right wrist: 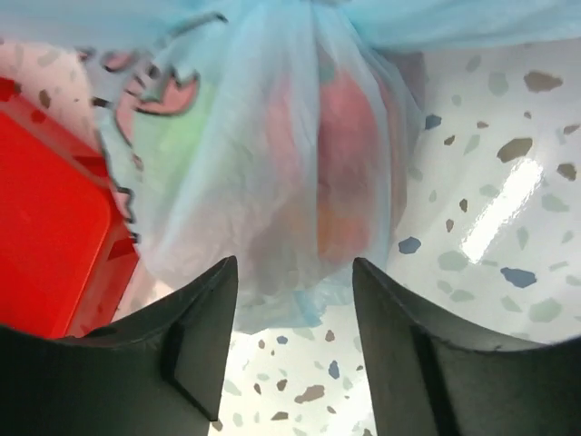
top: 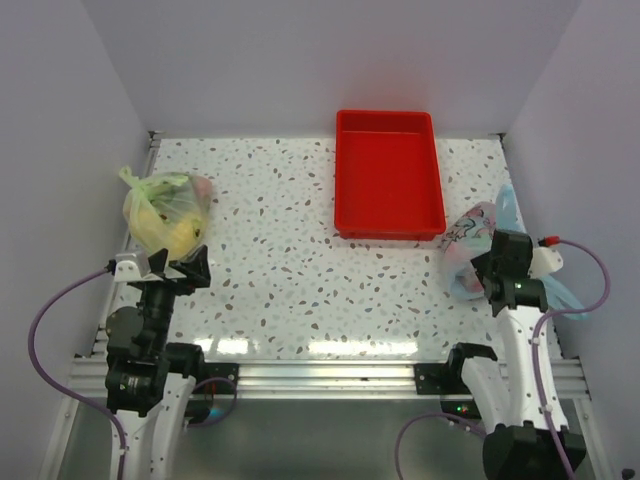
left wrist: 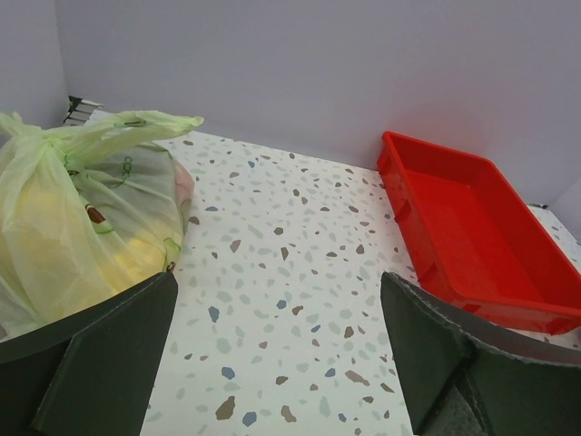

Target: Untie the knot of the plastic bag and take out the fruit

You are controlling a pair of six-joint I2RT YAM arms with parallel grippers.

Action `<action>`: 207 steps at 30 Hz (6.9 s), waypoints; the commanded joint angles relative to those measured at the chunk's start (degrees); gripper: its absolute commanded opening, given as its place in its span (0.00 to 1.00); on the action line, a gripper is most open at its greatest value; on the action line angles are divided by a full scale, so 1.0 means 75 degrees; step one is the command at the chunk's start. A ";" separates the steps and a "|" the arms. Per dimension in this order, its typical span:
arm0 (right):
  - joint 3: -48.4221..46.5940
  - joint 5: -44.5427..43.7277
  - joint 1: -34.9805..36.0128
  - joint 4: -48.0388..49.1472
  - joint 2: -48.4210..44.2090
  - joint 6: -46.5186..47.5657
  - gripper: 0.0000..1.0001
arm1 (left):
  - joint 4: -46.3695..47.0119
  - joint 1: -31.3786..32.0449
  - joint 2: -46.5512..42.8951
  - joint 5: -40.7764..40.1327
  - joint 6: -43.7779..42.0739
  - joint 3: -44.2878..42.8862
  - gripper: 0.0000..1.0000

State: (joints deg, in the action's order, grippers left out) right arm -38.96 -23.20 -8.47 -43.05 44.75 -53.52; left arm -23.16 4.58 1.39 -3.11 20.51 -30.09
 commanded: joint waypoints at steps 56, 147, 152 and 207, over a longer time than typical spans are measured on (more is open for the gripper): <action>-0.5454 -0.1208 0.0073 0.1099 0.2799 0.5470 0.00 | 0.0416 -0.0013 -0.0068 0.0087 -0.0098 0.0086 1.00; -0.6328 0.3105 0.8700 0.3243 0.6516 0.6514 0.84 | -0.1356 0.0233 0.3424 0.3052 0.1635 -0.0888 1.00; -0.5167 0.2391 0.8700 0.3489 0.5179 0.6293 0.86 | -0.0524 0.0350 0.3670 0.3169 0.2209 0.0119 1.00; -0.2364 0.0538 1.0598 0.6197 0.4195 0.7768 0.58 | 0.1846 0.3573 0.4620 0.0204 0.4776 0.0367 0.00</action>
State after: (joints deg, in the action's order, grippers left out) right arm -54.02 -17.43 70.94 1.19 79.29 2.81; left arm -7.27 30.96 36.64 -1.74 55.57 -25.43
